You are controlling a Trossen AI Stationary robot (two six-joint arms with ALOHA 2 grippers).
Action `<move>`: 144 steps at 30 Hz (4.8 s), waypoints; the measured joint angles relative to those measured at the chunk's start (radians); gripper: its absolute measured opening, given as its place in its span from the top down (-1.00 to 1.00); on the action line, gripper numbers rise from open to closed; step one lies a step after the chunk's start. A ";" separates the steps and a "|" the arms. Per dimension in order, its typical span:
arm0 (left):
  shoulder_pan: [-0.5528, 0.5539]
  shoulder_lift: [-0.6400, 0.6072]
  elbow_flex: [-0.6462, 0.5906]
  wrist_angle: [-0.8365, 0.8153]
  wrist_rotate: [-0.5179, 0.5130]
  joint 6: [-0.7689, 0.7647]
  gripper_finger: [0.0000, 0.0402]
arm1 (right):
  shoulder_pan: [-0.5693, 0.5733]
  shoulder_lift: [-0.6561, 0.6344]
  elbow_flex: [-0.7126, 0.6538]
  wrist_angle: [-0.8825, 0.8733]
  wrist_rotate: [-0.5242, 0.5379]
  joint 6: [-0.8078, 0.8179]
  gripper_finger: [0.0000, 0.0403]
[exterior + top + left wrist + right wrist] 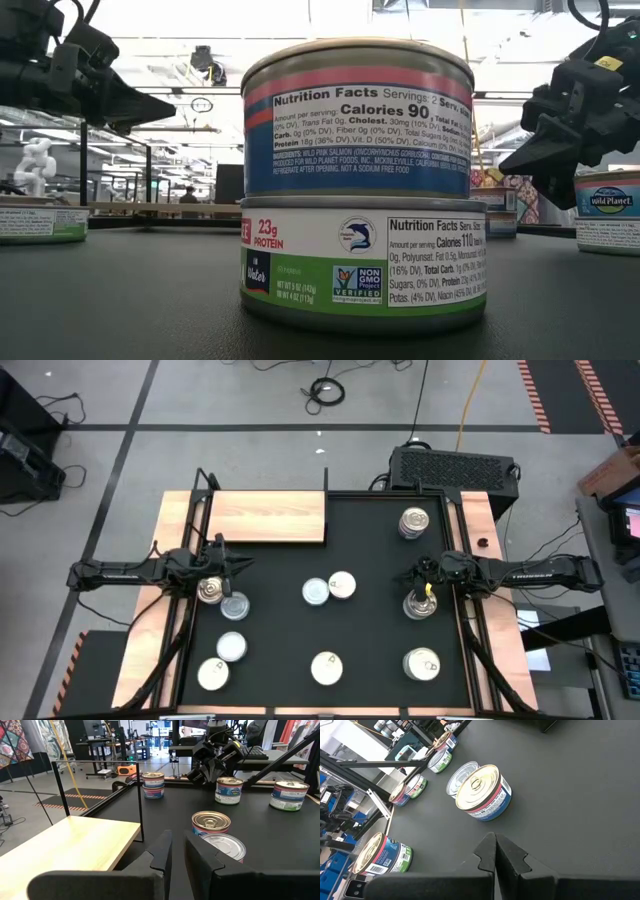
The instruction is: Stack canned seafood by type on shelf
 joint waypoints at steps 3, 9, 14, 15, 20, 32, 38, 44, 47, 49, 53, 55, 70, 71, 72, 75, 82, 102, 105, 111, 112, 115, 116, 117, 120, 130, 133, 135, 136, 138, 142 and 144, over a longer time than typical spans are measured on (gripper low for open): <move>0.000 0.000 0.000 0.000 0.000 0.000 0.75 | 0.000 0.000 0.000 0.000 0.000 0.000 1.00; 0.000 0.000 0.000 0.000 0.000 0.000 0.75 | 0.000 0.000 0.000 0.000 0.000 0.000 1.00; 0.000 0.000 0.000 0.000 0.000 0.000 0.75 | 0.000 0.000 0.000 0.000 0.000 0.000 1.00; 0.000 0.000 0.000 0.000 0.000 0.000 0.75 | 0.000 0.000 0.000 0.000 0.000 0.000 1.00; 0.000 0.000 0.000 0.000 0.000 0.000 0.75 | 0.000 0.000 0.000 0.000 0.000 0.000 1.00; 0.000 0.000 0.000 0.000 0.000 0.000 0.75 | 0.000 0.000 -0.001 0.013 -0.002 0.000 1.00; 0.000 0.000 0.000 0.000 0.000 0.000 0.75 | 0.000 0.000 -0.001 0.040 -0.002 0.000 1.00; 0.000 0.000 0.000 0.000 0.000 0.000 0.75 | 0.000 0.000 -0.001 0.063 -0.001 0.031 1.00; 0.000 0.000 0.000 0.000 0.000 0.000 0.75 | 0.000 0.000 -0.001 0.078 -0.001 0.033 1.00; 0.000 0.000 0.000 0.000 0.000 0.000 0.75 | 0.000 0.000 -0.001 0.078 -0.001 0.033 1.00; 0.000 0.000 0.000 0.000 0.000 0.000 0.75 | 0.000 0.000 -0.001 0.078 -0.001 0.028 1.00; 0.000 0.000 0.000 0.000 0.000 0.000 0.75 | 0.000 0.000 -0.001 0.078 -0.001 0.027 1.00; 0.000 0.000 0.000 0.151 0.058 -0.291 0.75 | 0.000 0.000 0.000 0.205 -0.003 -0.162 1.00; -0.001 0.000 0.001 0.151 0.069 -0.310 0.75 | 0.000 0.000 0.000 0.236 -0.005 -0.185 1.00; -0.001 0.000 0.001 0.148 0.086 -0.318 0.75 | 0.000 0.000 0.000 0.269 -0.005 -0.202 1.00; -0.001 0.002 0.002 0.147 0.140 -0.321 0.75 | 0.000 0.000 0.000 0.376 -0.007 -0.263 1.00; -0.004 0.046 0.077 0.078 0.243 -0.283 0.75 | 0.006 0.027 0.093 0.379 -0.034 -0.355 1.00; -0.193 0.415 0.457 -0.353 -0.034 -0.059 0.75 | 0.229 0.780 0.831 0.007 0.001 -0.624 1.00; -0.227 0.406 0.458 -0.451 -0.166 -0.097 0.75 | 0.275 0.915 0.963 -0.095 0.018 -0.682 1.00; -0.276 0.396 0.458 -0.491 -0.289 -0.183 0.75 | 0.344 1.171 1.235 -0.365 0.139 -0.802 1.00; -0.282 0.399 0.458 -0.474 -0.298 -0.181 0.75 | 0.351 1.211 1.273 -0.394 0.153 -0.820 1.00; -0.292 0.418 0.458 -0.428 -0.352 -0.179 0.75 | 0.367 1.319 1.360 -0.430 0.180 -0.872 0.99; -0.292 0.424 0.458 -0.417 -0.369 -0.173 0.75 | 0.371 1.352 1.383 -0.432 0.186 -0.893 0.98; -0.292 0.432 0.458 -0.406 -0.378 -0.160 0.75 | 0.373 1.380 1.402 -0.433 0.188 -0.916 0.96; -0.288 0.456 0.458 -0.355 -0.385 -0.133 0.75 | 0.377 1.452 1.447 -0.451 0.190 -0.986 0.87; -0.288 0.562 0.458 -0.169 -0.327 0.045 0.58 | 0.364 1.556 1.477 -0.477 0.240 -1.008 0.42; -0.288 0.619 0.458 -0.160 -0.321 0.048 0.44 | 0.364 1.567 1.477 -0.494 0.312 -1.005 0.32; -0.288 0.660 0.458 -0.129 -0.322 0.056 0.33 | 0.364 1.567 1.477 -0.524 0.377 -0.999 0.27; -0.288 0.679 0.458 -0.113 -0.322 0.060 0.28 | 0.364 1.567 1.477 -0.539 0.392 -0.991 0.25; -0.288 0.716 0.458 -0.061 -0.322 0.092 0.20 | 0.363 1.567 1.477 -0.566 0.392 -0.960 0.22; -0.288 0.771 0.458 0.027 -0.303 0.145 0.13 | 0.363 1.567 1.477 -0.637 0.390 -0.894 0.21; -0.288 0.792 0.458 0.043 -0.284 0.168 0.13 | 0.363 1.567 1.477 -0.652 0.389 -0.890 0.21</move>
